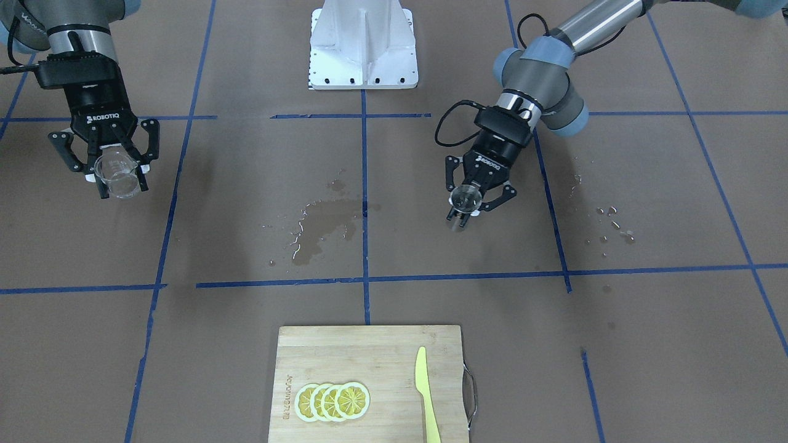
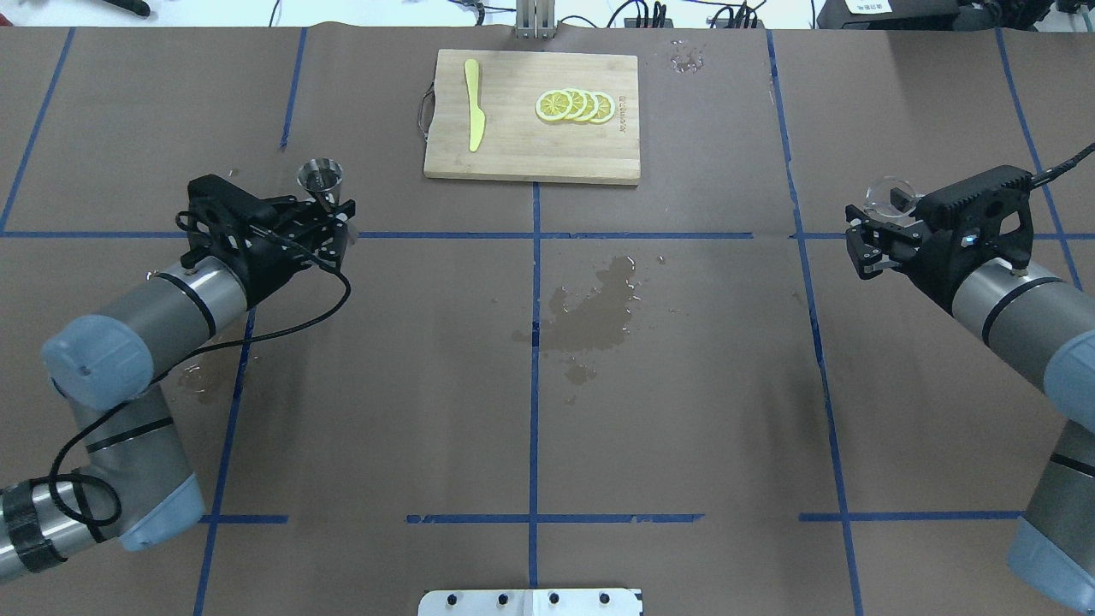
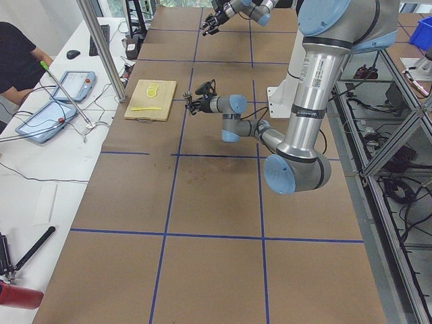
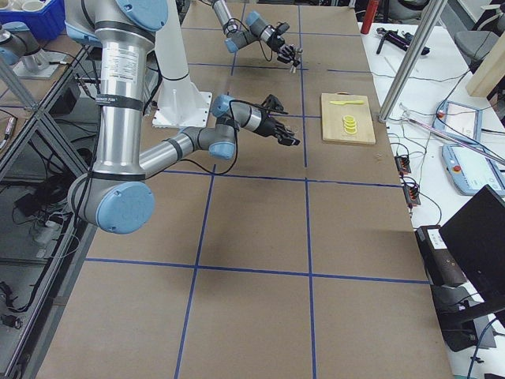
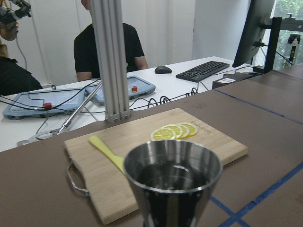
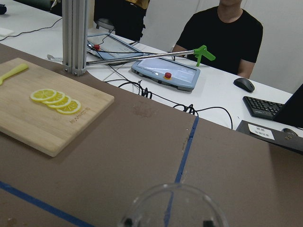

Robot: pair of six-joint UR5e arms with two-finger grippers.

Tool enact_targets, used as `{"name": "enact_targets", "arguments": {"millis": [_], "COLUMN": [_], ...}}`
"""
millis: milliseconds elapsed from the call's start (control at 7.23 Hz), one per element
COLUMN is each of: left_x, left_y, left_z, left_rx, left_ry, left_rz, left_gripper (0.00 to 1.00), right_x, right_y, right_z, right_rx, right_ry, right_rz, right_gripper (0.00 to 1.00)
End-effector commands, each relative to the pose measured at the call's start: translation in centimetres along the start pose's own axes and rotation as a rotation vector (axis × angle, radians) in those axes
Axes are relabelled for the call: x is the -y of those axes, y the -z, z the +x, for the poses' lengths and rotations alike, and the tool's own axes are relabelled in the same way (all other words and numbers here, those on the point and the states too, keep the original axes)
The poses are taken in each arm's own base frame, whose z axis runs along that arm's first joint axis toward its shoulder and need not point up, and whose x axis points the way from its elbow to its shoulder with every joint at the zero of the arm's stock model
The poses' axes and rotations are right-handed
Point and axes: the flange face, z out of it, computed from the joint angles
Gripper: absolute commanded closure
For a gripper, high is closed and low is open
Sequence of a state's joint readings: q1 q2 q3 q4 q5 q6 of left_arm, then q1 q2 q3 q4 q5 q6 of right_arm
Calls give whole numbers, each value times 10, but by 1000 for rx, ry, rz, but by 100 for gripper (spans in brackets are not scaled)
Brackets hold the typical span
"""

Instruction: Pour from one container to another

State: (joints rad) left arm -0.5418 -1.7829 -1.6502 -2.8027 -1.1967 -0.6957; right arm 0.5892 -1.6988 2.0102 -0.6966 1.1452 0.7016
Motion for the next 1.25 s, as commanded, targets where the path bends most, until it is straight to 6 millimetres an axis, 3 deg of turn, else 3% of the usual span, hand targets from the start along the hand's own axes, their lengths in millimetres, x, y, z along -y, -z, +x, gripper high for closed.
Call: {"name": "enact_targets", "arguments": {"millis": [0,138,277,553,969,1107], "left_x": [-16,-26,-27,-33,-59,-76], "left_y": [30,61,77,75,75,78], "left_z": [-53,-82,-103,-111,-138,-126], "left_rx": [112,173,264,302,435,469], "left_ry": [71,54,49,168,287,290], "left_rz": [-71,-71,-19,11,115,142], "left_gripper": [100,100,100,100,100,100], "right_x": [-28,-37,-44,-46,-62,-66], "right_y": [0,0,-4,-3,-8,-11], "right_z": [25,27,32,36,52,54], "right_rx": [-46,-35,-51,-66,-127,-140], "right_ry": [-94,-121,-153,-276,-275,-339], "right_rz": [-52,-91,-100,-95,-87,-80], "right_gripper": [100,100,100,100,100,100]}}
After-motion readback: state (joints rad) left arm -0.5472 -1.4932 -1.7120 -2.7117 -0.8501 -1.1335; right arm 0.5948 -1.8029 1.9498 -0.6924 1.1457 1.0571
